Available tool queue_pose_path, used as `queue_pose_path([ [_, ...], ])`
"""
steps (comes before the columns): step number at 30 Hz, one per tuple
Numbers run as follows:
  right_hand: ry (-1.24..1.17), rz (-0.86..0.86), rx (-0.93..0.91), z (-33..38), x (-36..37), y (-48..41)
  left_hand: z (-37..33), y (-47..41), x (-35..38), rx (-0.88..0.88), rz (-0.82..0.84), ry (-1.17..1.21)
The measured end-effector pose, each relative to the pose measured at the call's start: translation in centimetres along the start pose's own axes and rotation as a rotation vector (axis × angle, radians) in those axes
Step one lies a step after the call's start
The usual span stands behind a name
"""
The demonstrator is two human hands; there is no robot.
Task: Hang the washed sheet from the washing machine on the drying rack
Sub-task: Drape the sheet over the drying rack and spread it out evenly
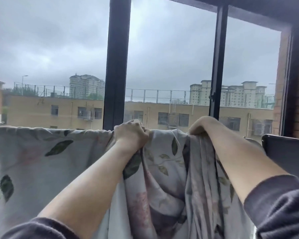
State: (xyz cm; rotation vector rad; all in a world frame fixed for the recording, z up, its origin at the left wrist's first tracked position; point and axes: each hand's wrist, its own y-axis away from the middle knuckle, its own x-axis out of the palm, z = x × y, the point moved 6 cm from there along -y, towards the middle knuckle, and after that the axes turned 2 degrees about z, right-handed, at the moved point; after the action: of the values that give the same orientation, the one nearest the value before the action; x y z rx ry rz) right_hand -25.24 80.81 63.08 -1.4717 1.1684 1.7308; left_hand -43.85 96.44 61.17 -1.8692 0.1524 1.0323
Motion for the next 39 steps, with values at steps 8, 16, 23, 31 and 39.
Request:
queue_pose_path([
  [8, -0.745, -0.625, -0.417, -1.4, -1.2, -2.9, 1.6, -0.3, 0.5, -0.108, -0.033, -0.022],
  [16, -0.811, -0.472, -0.799, -6.7, 1.1, 0.1, -0.1, 0.0, 0.9, -0.246, -0.029, -0.059],
  [23, -0.578, -0.154, -0.491, -4.8, 0.0, -0.6, -9.2, 0.7, 1.4, 0.089, -0.003, -0.178],
  [31, -0.753, -0.770, -0.615, -5.1, 2.5, -0.7, -11.3, 2.3, 4.4, 0.140, -0.017, -0.109],
  [39, -1.754, -0.114, -0.818, -8.6, 14.0, -0.5, -11.5, 2.6, 4.0, 0.194, -0.027, -0.114],
])
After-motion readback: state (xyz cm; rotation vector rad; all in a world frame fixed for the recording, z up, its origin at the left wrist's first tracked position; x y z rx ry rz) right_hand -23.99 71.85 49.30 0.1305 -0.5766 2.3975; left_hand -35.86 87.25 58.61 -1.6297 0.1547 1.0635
